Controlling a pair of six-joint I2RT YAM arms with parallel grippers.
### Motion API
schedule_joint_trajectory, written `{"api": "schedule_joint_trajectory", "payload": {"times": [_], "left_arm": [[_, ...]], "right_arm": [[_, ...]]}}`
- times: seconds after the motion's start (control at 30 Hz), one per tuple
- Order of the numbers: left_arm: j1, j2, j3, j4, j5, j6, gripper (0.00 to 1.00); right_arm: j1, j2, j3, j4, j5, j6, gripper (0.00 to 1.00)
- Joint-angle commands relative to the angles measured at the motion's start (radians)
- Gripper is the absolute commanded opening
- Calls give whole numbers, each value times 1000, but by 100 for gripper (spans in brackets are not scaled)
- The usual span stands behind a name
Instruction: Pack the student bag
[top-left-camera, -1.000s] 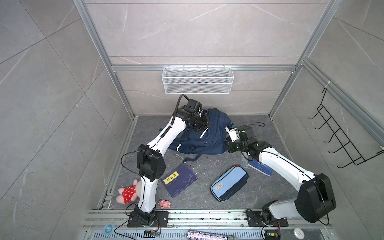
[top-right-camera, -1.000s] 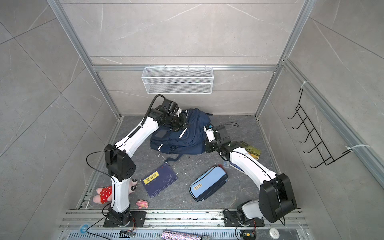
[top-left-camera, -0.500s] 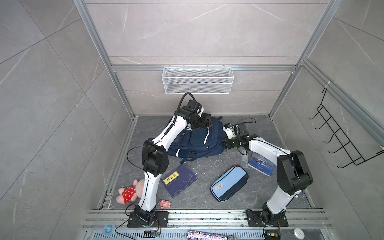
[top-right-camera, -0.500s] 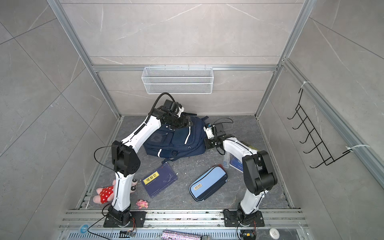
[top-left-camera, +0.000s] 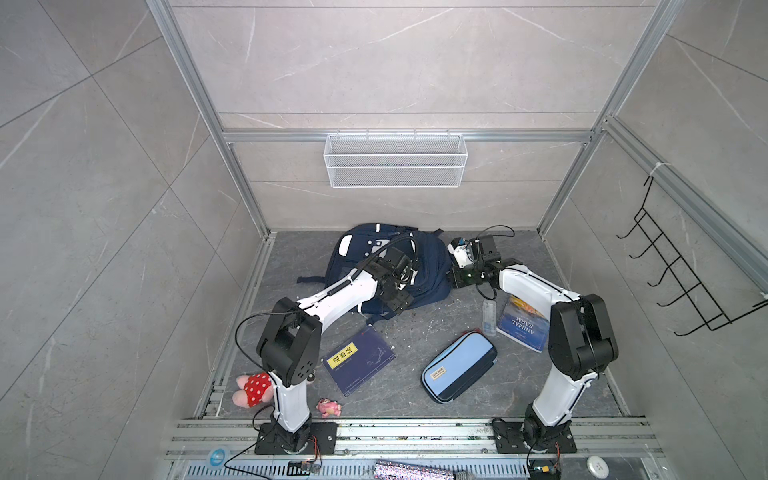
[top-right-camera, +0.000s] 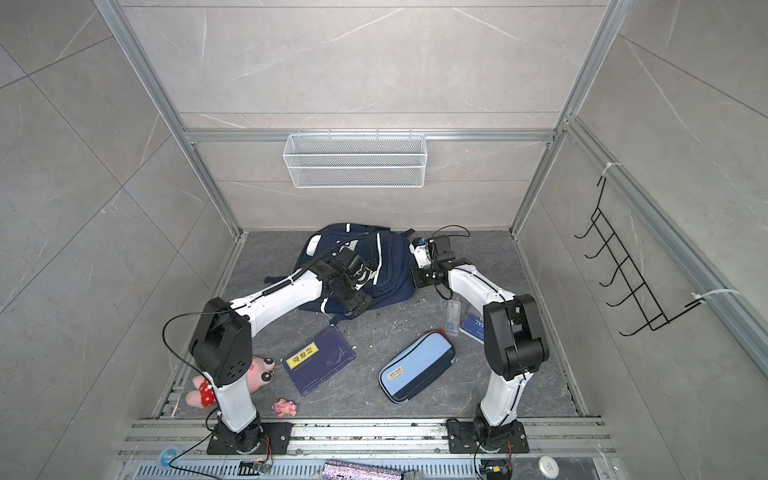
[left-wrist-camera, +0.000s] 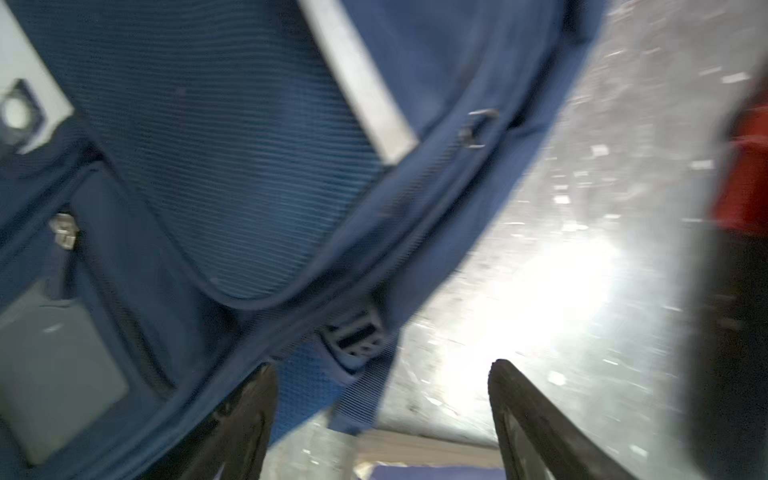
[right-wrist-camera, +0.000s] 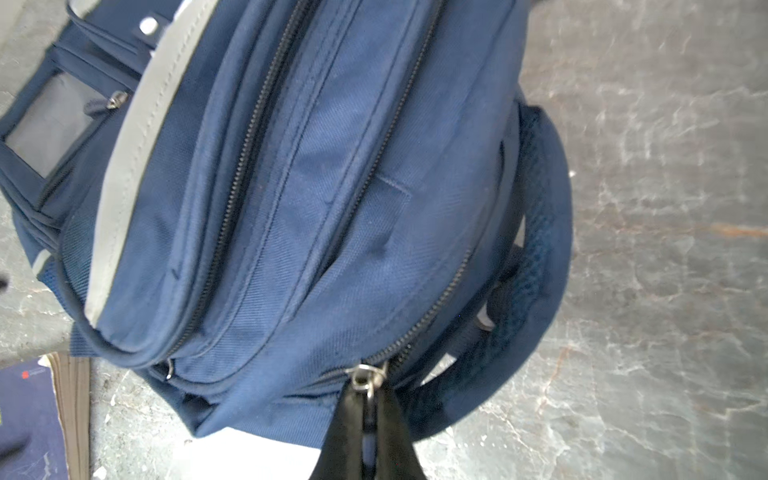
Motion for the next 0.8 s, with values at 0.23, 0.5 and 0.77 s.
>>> {"api": "schedule_joint_trajectory", "payload": {"times": [0.23,0.5,0.77], "left_arm": [[16,169,70,98,-134,110,57],[34,110,108,114,-45,-27,0],[186,-60,153,84,201,-291,0]], "right_arm": [[-1,4,60,-28,-20,-23,0],[-2,-14,66,-41,-40,-61,0],[0,-112,-9,-59,-56,-199,0]]}}
